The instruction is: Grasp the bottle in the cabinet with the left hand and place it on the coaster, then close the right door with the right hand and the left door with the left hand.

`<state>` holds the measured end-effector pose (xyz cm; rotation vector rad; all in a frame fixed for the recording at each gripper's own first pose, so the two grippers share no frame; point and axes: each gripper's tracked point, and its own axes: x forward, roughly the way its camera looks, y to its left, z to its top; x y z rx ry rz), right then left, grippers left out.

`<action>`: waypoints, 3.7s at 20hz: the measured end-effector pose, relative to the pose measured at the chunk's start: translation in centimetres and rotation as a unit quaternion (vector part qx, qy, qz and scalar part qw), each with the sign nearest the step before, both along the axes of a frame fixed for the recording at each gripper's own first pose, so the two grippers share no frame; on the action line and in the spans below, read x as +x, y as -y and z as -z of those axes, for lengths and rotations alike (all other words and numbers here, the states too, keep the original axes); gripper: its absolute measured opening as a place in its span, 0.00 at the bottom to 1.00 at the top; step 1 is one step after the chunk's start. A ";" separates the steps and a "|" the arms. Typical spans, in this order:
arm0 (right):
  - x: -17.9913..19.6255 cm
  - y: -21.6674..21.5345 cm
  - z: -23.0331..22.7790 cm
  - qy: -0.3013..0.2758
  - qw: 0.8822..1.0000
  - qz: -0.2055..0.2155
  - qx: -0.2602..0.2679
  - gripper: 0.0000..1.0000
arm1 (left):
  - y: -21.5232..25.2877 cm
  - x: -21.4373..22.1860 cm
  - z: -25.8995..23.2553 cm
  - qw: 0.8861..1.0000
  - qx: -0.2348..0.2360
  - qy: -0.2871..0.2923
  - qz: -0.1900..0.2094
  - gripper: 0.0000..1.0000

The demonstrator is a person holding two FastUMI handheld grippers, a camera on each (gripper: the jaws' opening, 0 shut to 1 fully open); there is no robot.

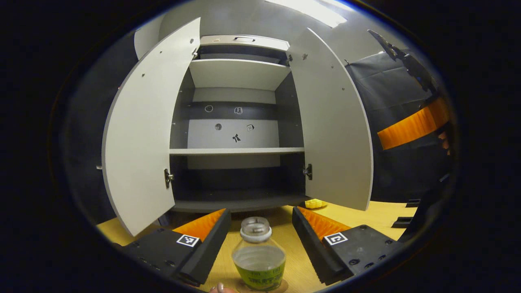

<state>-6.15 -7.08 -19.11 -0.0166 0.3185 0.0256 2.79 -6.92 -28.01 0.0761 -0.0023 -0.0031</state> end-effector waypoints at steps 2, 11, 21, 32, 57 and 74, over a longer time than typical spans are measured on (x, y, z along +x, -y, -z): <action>0.6 0.4 -2.0 0.014 1.000 0.010 0.005 0.98 | -0.3 0.7 -3.1 1.000 0.002 0.010 0.006 0.95; 1.1 5.2 -9.6 0.014 0.993 0.120 0.005 0.98 | -0.5 -1.1 -17.9 0.997 -0.006 0.020 0.068 0.95; 1.2 11.8 -17.7 0.107 0.969 0.220 -0.027 0.98 | -10.2 -7.0 -26.6 0.999 0.018 0.015 0.049 0.96; 8.5 14.6 -16.5 0.112 0.984 0.139 -0.012 0.98 | -22.4 -12.5 -27.4 0.986 0.000 0.001 -0.167 0.96; 16.7 -1.9 -15.7 0.117 0.982 -0.126 0.075 0.98 | -27.3 -11.4 -27.8 0.968 0.027 -0.017 -0.248 0.96; 12.9 2.3 -14.8 0.099 0.993 -0.054 0.045 0.98 | -28.8 -5.3 -27.5 0.984 0.011 -0.003 -0.175 0.92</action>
